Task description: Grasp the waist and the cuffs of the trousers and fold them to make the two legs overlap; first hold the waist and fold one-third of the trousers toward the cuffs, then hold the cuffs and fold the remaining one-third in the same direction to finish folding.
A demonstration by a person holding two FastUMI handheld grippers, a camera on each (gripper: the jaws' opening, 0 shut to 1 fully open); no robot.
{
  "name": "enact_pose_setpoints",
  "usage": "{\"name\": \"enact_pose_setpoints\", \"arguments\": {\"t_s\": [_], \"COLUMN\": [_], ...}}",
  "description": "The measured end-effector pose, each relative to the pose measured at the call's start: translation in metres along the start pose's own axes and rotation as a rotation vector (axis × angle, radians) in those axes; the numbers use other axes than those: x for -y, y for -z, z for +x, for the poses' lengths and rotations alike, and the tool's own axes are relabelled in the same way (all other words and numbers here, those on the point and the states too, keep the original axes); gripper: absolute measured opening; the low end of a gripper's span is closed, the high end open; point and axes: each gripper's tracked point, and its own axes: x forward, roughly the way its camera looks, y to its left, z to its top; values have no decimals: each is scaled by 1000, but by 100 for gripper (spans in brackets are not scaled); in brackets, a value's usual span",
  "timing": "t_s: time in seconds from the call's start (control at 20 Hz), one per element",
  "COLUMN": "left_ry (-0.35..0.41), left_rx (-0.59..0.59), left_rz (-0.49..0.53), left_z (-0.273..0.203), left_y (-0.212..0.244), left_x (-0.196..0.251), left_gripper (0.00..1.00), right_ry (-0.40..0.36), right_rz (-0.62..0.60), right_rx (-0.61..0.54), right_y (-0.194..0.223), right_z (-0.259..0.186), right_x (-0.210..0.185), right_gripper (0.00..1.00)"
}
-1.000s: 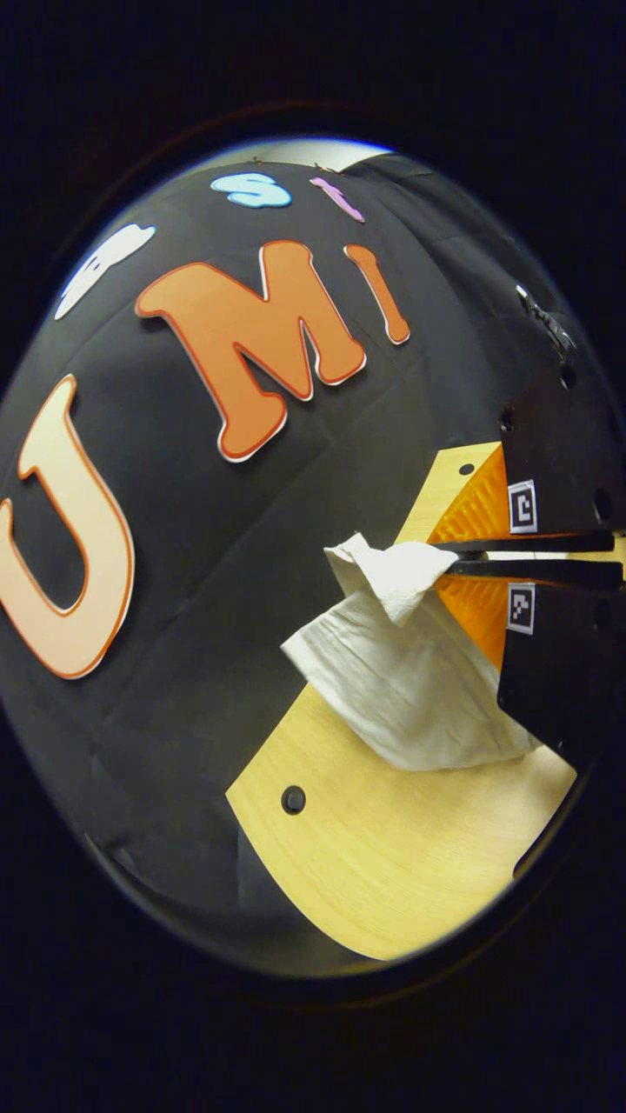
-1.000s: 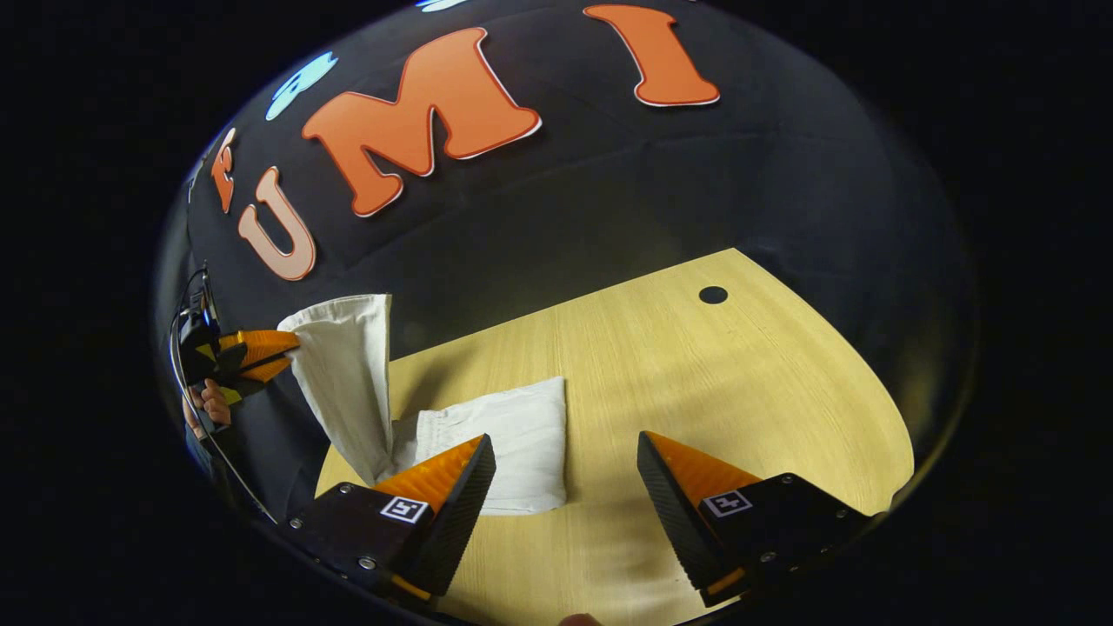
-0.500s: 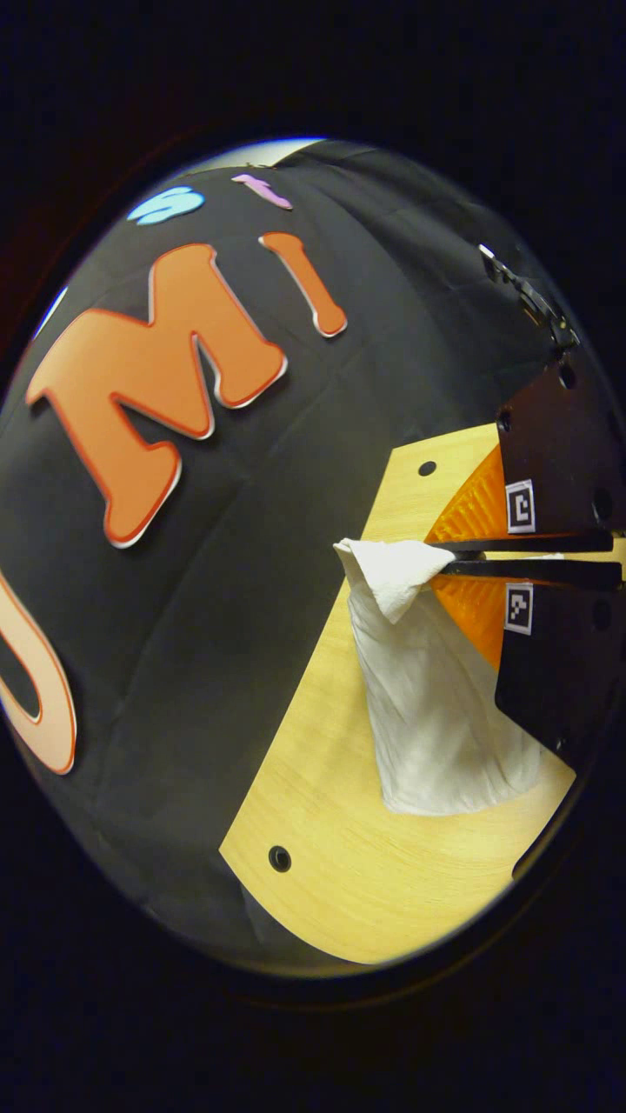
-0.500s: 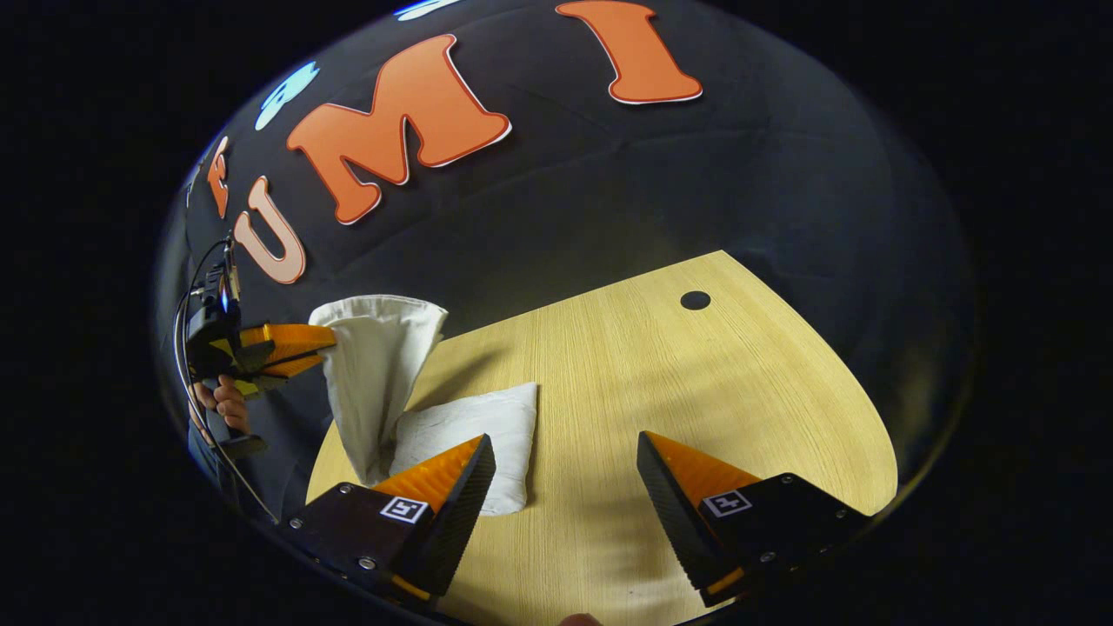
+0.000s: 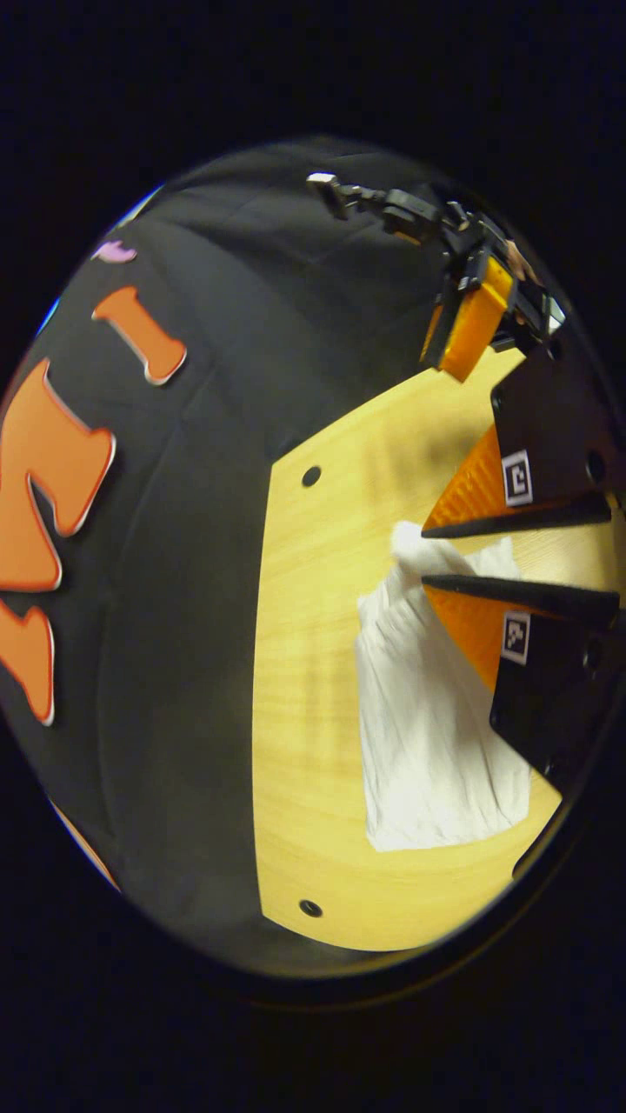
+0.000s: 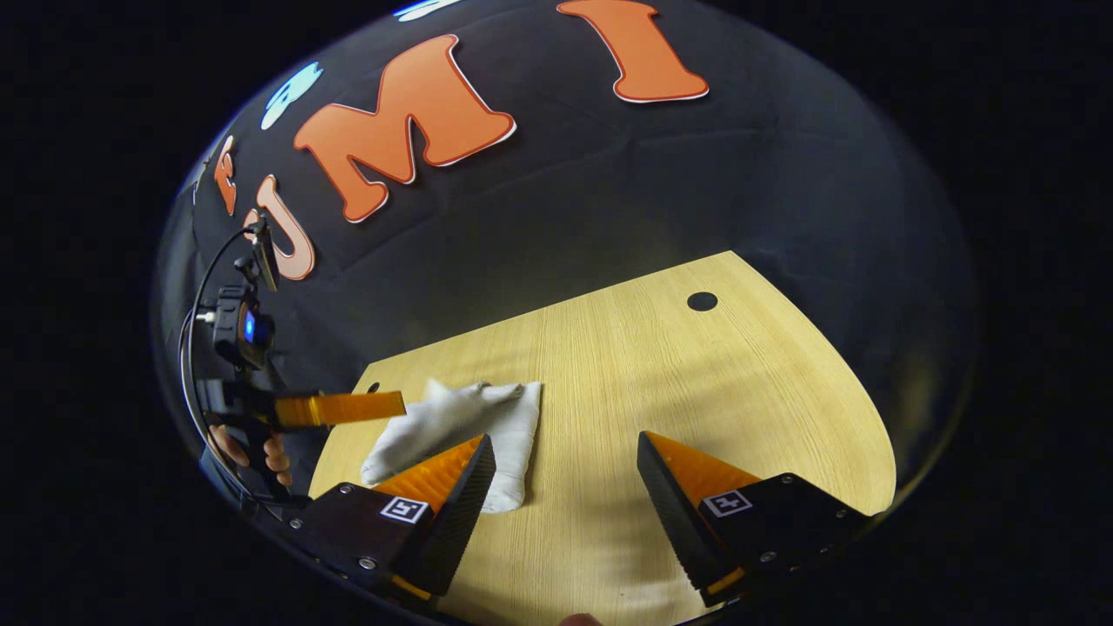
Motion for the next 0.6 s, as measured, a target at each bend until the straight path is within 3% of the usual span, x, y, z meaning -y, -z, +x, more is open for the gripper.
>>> {"name": "enact_pose_setpoints", "arguments": {"t_s": [0.2, 0.3, 0.35, 0.6], "left_ry": [-21, -62, -92, -261], "left_rx": [39, 92, 120, 303], "left_rz": [113, 144, 163, 254], "left_z": [-21, -34, -43, -121], "left_y": [3, -3, -8, -30], "left_x": [6, -2, -8, -46], "left_gripper": [86, 90, 99, 100], "right_ry": [-1, -9, -6, 23], "right_rz": [-38, -76, -99, -214], "right_rx": [51, 95, 122, 302], "right_y": [-13, -26, -33, -72], "right_z": [-8, -15, -21, -50], "right_x": [-11, -26, -32, -69], "right_gripper": [99, 98, 98, 98]}}
